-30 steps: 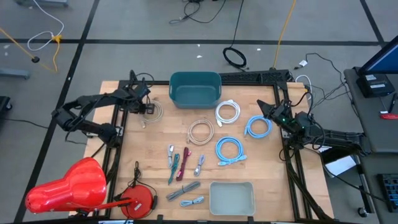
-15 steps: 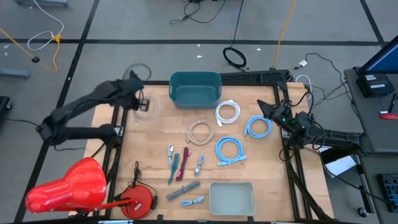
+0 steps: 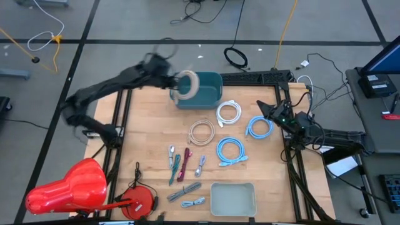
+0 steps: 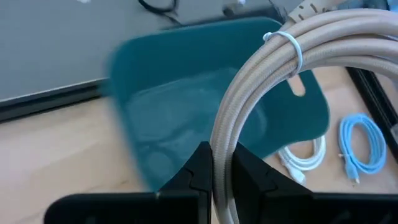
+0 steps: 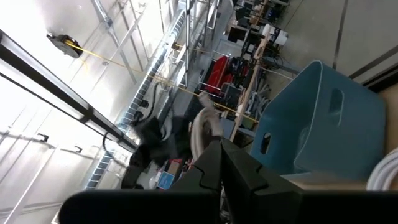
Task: Pick & Place USB Port
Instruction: Put the left light brown HDMI cable into the blue bin
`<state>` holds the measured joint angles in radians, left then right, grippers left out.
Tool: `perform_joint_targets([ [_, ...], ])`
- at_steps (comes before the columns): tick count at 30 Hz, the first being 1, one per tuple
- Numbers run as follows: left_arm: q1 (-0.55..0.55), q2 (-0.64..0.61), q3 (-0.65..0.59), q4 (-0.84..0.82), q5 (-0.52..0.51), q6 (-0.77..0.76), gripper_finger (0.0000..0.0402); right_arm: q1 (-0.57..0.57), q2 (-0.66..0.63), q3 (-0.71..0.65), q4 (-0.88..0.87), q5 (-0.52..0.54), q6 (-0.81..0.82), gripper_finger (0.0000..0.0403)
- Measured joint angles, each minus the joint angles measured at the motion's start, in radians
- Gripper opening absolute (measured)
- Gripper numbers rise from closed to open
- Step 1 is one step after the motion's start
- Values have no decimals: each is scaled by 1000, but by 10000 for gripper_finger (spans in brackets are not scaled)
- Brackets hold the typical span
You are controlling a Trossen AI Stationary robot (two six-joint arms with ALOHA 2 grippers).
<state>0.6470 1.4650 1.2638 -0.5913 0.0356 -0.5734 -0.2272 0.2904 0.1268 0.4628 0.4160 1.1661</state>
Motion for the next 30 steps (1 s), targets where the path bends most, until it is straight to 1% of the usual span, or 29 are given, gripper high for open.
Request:
perform_joint_targets([
  [2, -15, 121, 87, 4, 7, 39, 30, 0, 7, 0, 1, 0, 0, 0],
  [6, -42, 318, 290, -61, 8, 141, 30, 0, 20, 0, 1, -1, 0, 0],
  [8, -49, 389, 380, -142, 4, 200, 30, 0, 23, 0, 2, -1, 0, 0],
  [11, -54, 454, 467, -251, -51, 293, 30, 0, 24, 0, 1, -3, 0, 0],
  [13, -49, 462, 490, -283, -80, 343, 30, 0, 24, 0, 2, -21, 0, 0],
  [15, -37, 457, 492, -279, -94, 370, 30, 0, 24, 0, 1, -28, -1, 0],
  [20, 9, 460, 492, -277, -48, 426, 30, 0, 24, 0, 1, -53, -3, 0],
  [25, 8, 497, 490, -295, 12, 495, 30, 0, 25, 0, 1, -52, -8, 0],
  [28, -5, 528, 490, -297, 18, 516, 30, 0, 25, 0, 0, -52, -12, 0],
  [30, -13, 548, 490, -299, -8, 528, 30, 0, 25, 0, 0, -52, -12, 0],
])
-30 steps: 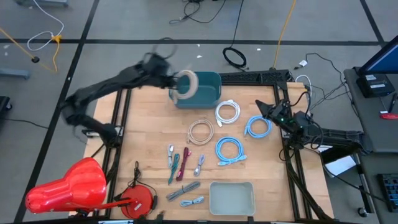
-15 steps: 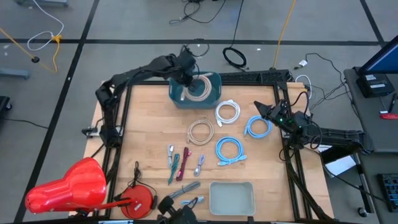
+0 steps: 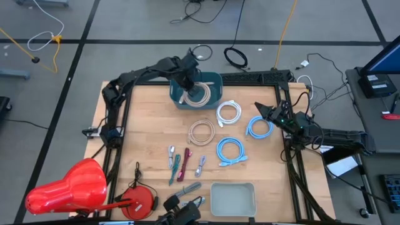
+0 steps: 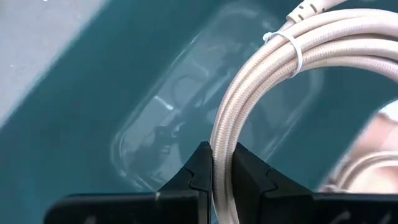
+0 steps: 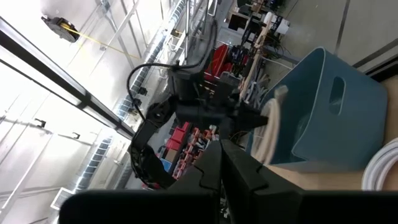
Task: Pick & Place USB Port
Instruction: Put the left light brown HDMI cable into the blue bin, then put the white charger cable into the gray bin
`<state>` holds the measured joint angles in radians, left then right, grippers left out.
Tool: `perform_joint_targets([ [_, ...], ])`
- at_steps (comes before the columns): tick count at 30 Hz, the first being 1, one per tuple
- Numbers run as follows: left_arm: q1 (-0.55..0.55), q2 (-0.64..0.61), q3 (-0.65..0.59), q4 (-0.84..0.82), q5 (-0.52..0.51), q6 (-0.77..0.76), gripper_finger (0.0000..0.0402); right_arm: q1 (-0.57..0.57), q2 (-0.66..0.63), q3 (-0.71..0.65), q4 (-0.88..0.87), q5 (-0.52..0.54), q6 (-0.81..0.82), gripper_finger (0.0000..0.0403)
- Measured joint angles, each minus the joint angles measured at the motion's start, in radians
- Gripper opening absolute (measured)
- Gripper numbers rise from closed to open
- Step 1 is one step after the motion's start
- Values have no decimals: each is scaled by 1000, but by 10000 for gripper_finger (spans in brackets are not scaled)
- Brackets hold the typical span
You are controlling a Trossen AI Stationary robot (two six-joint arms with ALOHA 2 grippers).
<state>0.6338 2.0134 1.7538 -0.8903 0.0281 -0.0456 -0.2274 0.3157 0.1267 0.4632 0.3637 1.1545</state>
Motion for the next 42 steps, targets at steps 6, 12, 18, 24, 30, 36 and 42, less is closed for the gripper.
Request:
perform_joint_targets([
  [6, -5, 24, 0, 31, -88, 8, 30, 0, 0, 0, 0, 0, 3, 0],
  [12, 6, 24, 0, 31, -125, 27, 30, 0, 0, 0, 0, 0, 3, 0],
  [18, 16, 25, 0, 31, -106, 14, 59, 0, 0, 0, 0, 1, 3, 0],
  [24, 13, 24, 0, 29, -115, 22, 157, 0, 0, 0, 0, 1, 3, 0],
  [30, 9, 0, 0, 24, -116, -1, 192, 0, 0, 0, 0, 1, 3, 0],
  [36, -11, -133, 0, 56, -105, -30, 194, 0, 0, 0, 0, 1, 4, 0],
  [42, -71, -325, 0, 54, 11, -188, 195, 0, 0, 0, 1, 1, 4, 0],
])
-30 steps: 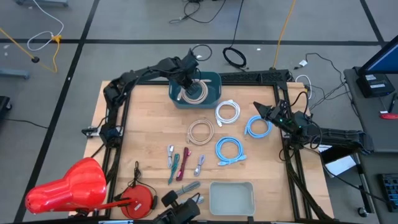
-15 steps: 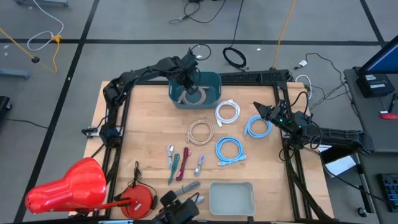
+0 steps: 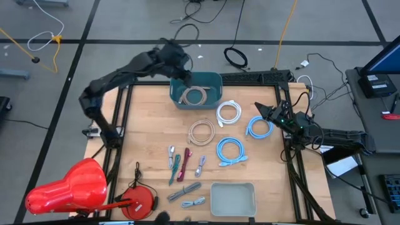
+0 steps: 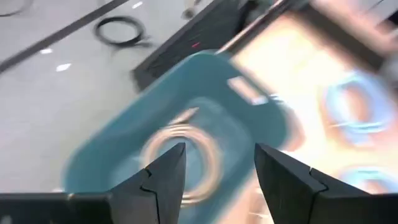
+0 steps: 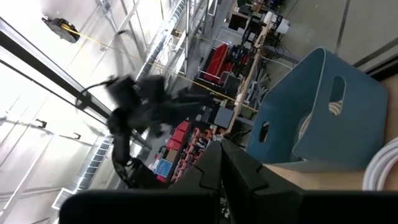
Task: Pick & Place USB Port
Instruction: Put the white charger cable into the gray bin
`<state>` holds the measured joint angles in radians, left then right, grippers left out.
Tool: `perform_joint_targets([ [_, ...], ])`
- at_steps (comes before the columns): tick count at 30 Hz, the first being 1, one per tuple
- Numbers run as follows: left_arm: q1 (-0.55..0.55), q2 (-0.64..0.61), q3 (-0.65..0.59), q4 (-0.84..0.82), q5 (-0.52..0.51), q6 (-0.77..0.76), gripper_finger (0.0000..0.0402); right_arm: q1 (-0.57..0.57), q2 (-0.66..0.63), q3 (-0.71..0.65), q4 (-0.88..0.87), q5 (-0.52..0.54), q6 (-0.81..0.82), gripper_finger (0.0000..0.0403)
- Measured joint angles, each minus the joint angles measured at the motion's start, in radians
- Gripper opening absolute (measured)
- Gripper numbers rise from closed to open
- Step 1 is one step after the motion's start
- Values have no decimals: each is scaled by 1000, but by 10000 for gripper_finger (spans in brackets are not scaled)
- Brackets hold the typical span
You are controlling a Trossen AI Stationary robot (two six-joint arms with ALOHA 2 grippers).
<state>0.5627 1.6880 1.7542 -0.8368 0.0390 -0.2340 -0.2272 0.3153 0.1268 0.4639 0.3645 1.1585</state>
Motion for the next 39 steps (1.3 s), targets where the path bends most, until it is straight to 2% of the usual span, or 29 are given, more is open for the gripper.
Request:
perform_joint_targets([
  [7, -202, -131, 0, -106, 2, -169, 195, 0, 0, 0, 0, -5, 8, 0],
  [11, -356, -148, 0, -200, -66, -315, 195, 0, 0, 0, 14, -31, 9, 0],
  [16, -563, -144, 0, -252, -182, -585, 195, 0, 0, 0, 35, -63, 54, 0],
  [20, -706, -109, -1, -279, -279, -823, 195, 0, 0, 0, 34, -137, 113, 0],
  [23, -787, -76, -1, -321, -329, -961, 195, 0, 0, 0, 33, -211, 89, 0],
  [27, -849, -19, -1, -453, -343, -1178, 195, 0, 0, 0, 35, -239, 107, 0],
  [30, -869, 25, -1, -551, -305, -1294, 195, 0, 0, 0, 50, -239, 119, 0],
  [34, -875, 92, -1, -627, -231, -1321, 195, 0, 0, 0, 78, -239, 112, 0],
  [39, -887, 162, -1, -614, -189, -1317, 195, 0, 0, 0, 132, -273, 117, 0],
])
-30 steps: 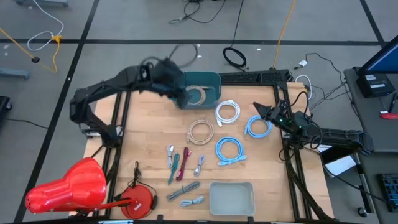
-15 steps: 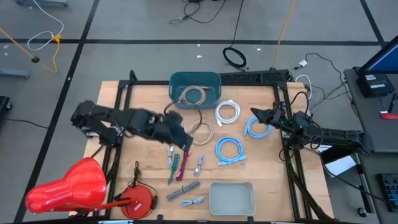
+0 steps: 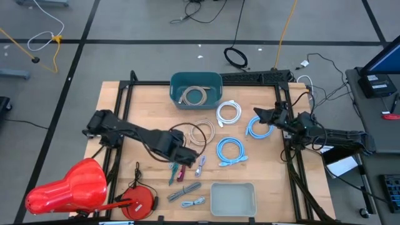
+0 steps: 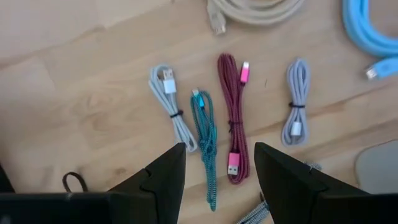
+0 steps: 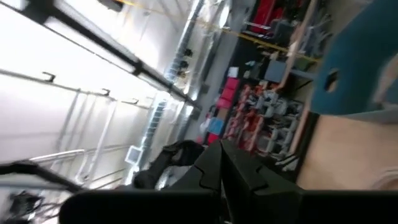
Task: Pick & Place USB Port
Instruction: Put the white charger cable into the gray bin
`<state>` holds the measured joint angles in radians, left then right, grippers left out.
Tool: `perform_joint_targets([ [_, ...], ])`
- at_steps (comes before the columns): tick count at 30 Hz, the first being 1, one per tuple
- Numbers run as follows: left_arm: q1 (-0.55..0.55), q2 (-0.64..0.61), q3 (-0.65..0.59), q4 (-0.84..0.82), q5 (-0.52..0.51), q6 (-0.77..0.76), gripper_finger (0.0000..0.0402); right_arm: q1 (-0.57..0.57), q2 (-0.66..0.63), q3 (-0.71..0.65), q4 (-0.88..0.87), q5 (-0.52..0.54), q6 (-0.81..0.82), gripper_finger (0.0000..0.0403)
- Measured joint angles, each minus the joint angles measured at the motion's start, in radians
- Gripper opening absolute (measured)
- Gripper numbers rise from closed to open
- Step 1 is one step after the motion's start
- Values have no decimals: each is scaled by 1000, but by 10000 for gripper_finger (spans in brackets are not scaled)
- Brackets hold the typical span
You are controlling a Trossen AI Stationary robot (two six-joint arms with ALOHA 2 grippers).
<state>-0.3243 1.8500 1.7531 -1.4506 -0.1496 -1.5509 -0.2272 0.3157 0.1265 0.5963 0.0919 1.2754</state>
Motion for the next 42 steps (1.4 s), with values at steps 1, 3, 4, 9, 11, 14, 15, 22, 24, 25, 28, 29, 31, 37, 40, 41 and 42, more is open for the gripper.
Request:
perform_joint_targets([
  [1, -5, 12, 0, 4, 1, -1, 195, 0, 0, 0, 16, -24, -3, 0],
  [3, -12, 37, 0, -8, 6, -9, 195, 0, 0, 0, 54, -76, -9, 0],
  [4, -14, 48, 0, -21, 13, -15, 195, 0, 0, 0, 77, -102, -9, 0],
  [9, -18, 62, -88, 14, 99, -21, 195, 0, 0, 0, 253, -237, -53, 2],
  [11, -22, 58, -146, 70, 145, -24, 195, 0, 0, 0, 340, -275, -71, 10],
  [14, -29, 45, -234, 166, 174, -37, 195, 0, 3, 20, 413, -311, -111, 39],
  [15, -32, 41, -256, 182, 178, -43, 195, 0, 3, 33, 415, -330, -132, 52],
  [22, -46, 18, -366, 234, 182, -56, 195, 24, 86, 157, 388, -376, -268, 148],
  [24, -42, 12, -392, 262, 169, -56, 195, 31, 138, 191, 358, -376, -263, 171],
  [25, -40, 12, -408, 284, 168, -56, 195, 34, 170, 209, 332, -376, -258, 181],
  [28, -30, 15, -463, 380, 167, -47, 195, 44, 279, 238, 261, -381, -251, 205],
  [29, -27, 15, -483, 422, 167, -47, 195, 46, 314, 239, 241, -382, -254, 210],
  [31, -18, 14, -524, 497, 164, -52, 195, 46, 381, 239, 207, -383, -265, 220],
  [37, 10, 10, -580, 535, 166, -36, 195, 46, 497, 238, 192, -382, -228, 224],
  [40, 25, 12, -582, 528, 164, -2, 194, 46, 508, 238, 230, -383, -214, 219],
  [41, 30, 13, -583, 529, 164, 7, 192, 46, 508, 238, 247, -383, -214, 217],
  [42, 35, 13, -583, 531, 163, 14, 186, 46, 508, 238, 262, -384, -215, 216],
])
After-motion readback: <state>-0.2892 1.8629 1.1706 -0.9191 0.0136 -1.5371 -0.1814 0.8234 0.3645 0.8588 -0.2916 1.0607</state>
